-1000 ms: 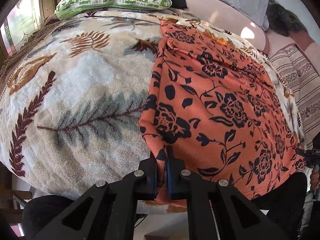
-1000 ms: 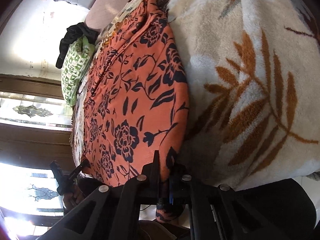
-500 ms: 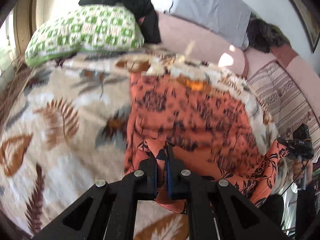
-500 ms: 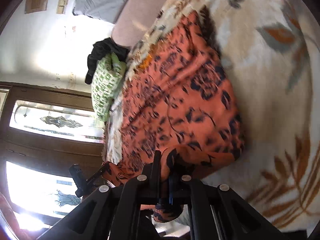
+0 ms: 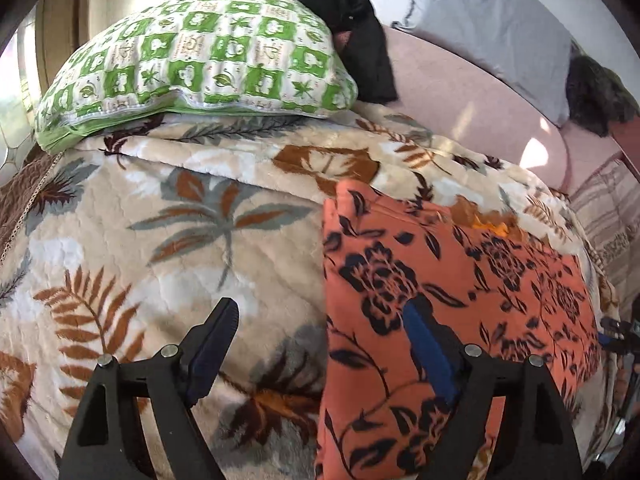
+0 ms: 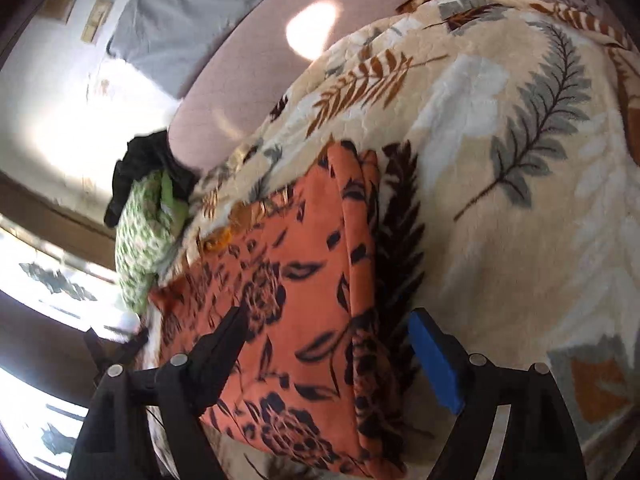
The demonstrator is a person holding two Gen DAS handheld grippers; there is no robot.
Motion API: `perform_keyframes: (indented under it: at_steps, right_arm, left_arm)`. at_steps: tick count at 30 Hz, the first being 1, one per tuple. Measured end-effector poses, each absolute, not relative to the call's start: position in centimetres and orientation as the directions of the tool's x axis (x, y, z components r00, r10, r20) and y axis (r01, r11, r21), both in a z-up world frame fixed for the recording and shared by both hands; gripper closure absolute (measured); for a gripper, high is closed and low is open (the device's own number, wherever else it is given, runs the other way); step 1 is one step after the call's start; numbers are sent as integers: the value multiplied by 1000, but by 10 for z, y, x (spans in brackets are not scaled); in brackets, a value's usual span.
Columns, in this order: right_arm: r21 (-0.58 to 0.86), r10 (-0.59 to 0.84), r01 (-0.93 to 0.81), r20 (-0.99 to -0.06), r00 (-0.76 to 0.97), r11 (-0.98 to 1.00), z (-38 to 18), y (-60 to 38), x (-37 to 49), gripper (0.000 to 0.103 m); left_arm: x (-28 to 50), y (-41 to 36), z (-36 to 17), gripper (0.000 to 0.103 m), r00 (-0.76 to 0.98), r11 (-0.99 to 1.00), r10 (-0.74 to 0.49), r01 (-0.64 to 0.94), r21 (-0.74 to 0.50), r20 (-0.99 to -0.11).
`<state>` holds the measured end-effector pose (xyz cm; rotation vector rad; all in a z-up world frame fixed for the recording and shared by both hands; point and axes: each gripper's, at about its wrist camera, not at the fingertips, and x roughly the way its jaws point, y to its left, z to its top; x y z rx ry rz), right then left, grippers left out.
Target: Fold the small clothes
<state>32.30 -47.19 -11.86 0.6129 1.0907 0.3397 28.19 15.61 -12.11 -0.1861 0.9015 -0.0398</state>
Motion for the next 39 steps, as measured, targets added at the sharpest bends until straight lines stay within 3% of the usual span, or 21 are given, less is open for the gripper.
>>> perform_keyframes:
  at_steps: [3, 4, 5, 6, 7, 8, 10, 14, 19, 21, 23, 25, 26, 27, 31, 39]
  right_arm:
    - [603, 550, 23, -741, 386, 797, -134, -462, 329, 20]
    - [608, 560, 10, -737, 378, 794, -136, -456, 332, 22]
    - [605, 572, -18, -743, 347, 796, -138, -445, 335, 32]
    - [575, 556, -38, -771, 310, 817, -141, -432, 337, 53]
    - [546, 532, -33, -798, 283, 837, -145, -423, 339, 62]
    - [539, 525, -22, -808, 267, 842, -147, -416, 342, 71]
    - [536, 518, -1, -815, 257, 844, -140, -413, 344, 80]
    - [568, 551, -44, -774, 312, 822, -86, -412, 323, 83]
    - [566, 573, -123, -756, 316, 815, -29, -416, 254, 83]
    - [567, 576, -122, -765, 287, 815, -31, -423, 219, 81]
    - [566, 572, -100, -782, 249, 818, -57, -427, 190, 72]
    - [516, 519, -58, -839, 163, 854, -104, -432, 170, 22]
    - [480, 474, -1, -866, 157, 877, -124, -440, 162, 22]
    - [523, 510, 12, -835, 209, 852, -126, -449, 155, 24]
    - [590, 531, 44, -754, 387, 806, -91, -475, 149, 23]
    - [487, 413, 86, -810, 416, 869, -89, -475, 217, 23]
  left_arm:
    - [287, 128, -151, 18, 507, 991, -132, 42, -128, -852]
    - [291, 119, -163, 23, 470, 993, -113, 64, -94, -876]
    - [293, 109, -172, 34, 445, 994, -104, 84, -75, -890]
    - [295, 105, -172, 37, 457, 995, -94, 77, -66, -885]
    - [298, 103, -167, 75, 441, 990, -141, 89, -113, -886]
    - [302, 102, -161, 85, 418, 987, -159, 69, -143, -894]
    - [300, 95, -139, 86, 460, 994, -107, 59, -90, -882]
    - [260, 92, -77, 86, 572, 989, -145, 74, -125, -807]
    - [171, 92, -44, 84, 599, 983, -182, 98, -155, -779]
    - [138, 95, -68, 82, 569, 981, -192, 79, -179, -800]
    - [121, 99, -116, 71, 504, 978, -201, 55, -202, -840]
    - [114, 102, -162, 64, 409, 987, -149, 9, -160, -900]
    - [108, 105, -157, 61, 480, 983, -172, 23, -184, -860]
    - [108, 107, -150, 58, 500, 984, -160, 15, -176, -851]
    - [123, 115, -113, 38, 585, 992, -104, 3, -126, -805]
    - [185, 119, -122, 38, 583, 994, -103, 34, -103, -806]
